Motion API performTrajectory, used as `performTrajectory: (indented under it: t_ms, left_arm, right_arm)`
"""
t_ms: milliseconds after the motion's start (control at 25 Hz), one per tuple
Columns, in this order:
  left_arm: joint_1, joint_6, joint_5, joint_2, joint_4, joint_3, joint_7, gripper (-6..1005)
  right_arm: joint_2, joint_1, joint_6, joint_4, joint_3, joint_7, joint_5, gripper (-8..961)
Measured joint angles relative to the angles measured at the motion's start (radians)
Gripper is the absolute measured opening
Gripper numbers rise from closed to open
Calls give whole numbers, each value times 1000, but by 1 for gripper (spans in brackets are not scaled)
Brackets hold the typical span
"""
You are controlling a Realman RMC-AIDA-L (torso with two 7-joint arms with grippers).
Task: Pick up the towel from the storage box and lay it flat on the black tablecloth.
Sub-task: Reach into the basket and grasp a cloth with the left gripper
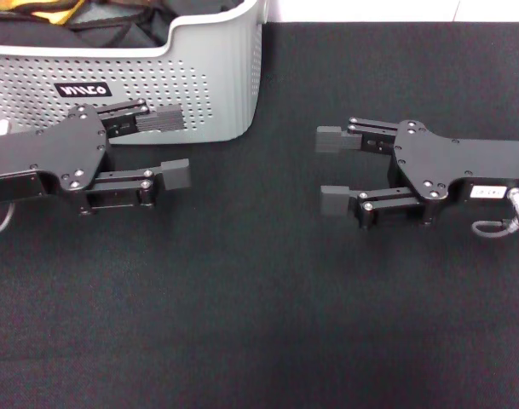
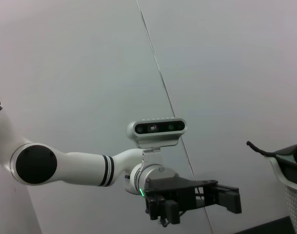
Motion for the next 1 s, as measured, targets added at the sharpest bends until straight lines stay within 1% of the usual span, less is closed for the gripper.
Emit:
performTrajectory:
  t_ms: [440,560,640,760,840,920,1000]
  left_arm:
    - [0,-1,-5,-3,0,-4,0,776]
    - [-2,6,-26,-13,17,-34,-5,774]
    - [-6,7,-74,-22,47,-51,-24,772]
    - [-10,-25,-169,-20,122,-54,-76,770]
    - [-10,-99,-208,-16,223,-54,-141,769]
    - [-11,-206,-191,-17,352,-54,-212,768]
    - [-11,-336,-119,-25,502,-53,-289,766]
  right_arm:
    - [0,0,7,2,0,-3,0,867]
    - [0,-2,25,2,0,-9,0,867]
    - [0,-8,45,2,0,-12,0,867]
    - [0,-15,71,8,-1,-14,0,866]
    - [0,-17,75,19,0,-21,0,866]
    - [0,-30,73,27,3,-26,1,866]
    - [0,-48,70,27,4,-27,10,866]
